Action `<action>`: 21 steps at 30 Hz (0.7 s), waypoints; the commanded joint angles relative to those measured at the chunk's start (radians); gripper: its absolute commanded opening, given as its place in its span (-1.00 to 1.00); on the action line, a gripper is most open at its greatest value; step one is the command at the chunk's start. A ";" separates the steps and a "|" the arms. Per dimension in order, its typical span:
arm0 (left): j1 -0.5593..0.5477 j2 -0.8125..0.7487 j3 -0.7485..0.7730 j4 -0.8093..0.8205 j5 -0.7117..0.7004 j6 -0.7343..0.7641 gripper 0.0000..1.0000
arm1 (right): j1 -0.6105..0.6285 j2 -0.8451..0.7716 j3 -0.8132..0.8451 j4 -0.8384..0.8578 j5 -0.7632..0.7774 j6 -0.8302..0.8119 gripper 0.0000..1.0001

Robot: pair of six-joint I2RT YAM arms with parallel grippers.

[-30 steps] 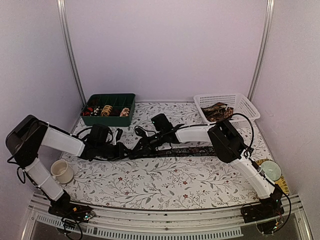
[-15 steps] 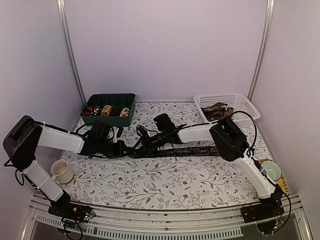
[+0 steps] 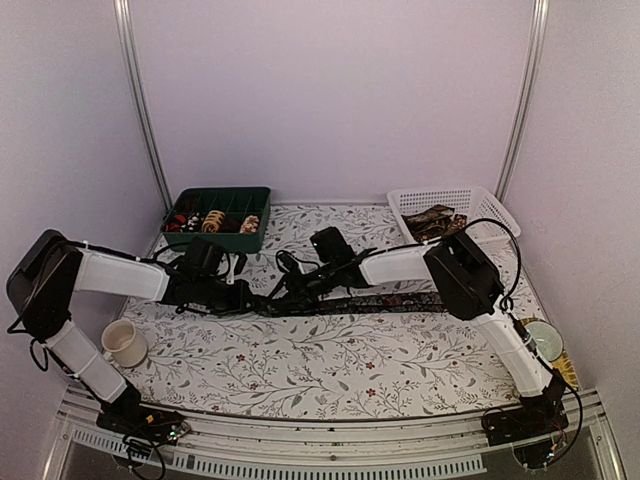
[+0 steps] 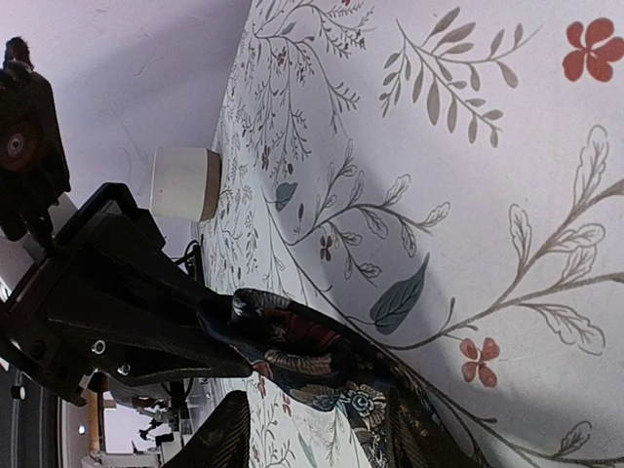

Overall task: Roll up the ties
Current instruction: Roll the tie at the center of the board.

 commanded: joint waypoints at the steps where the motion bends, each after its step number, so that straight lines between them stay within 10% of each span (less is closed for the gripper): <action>1: -0.006 -0.014 0.042 -0.070 -0.010 0.029 -0.81 | -0.012 -0.149 -0.068 -0.136 0.138 -0.067 -0.02; 10: -0.001 -0.023 0.038 -0.128 0.105 0.025 -0.83 | -0.006 -0.280 -0.154 -0.088 0.151 -0.260 0.12; 21: 0.003 -0.069 -0.002 -0.205 0.087 -0.005 -0.82 | 0.066 -0.523 -0.521 0.149 0.310 -0.984 0.94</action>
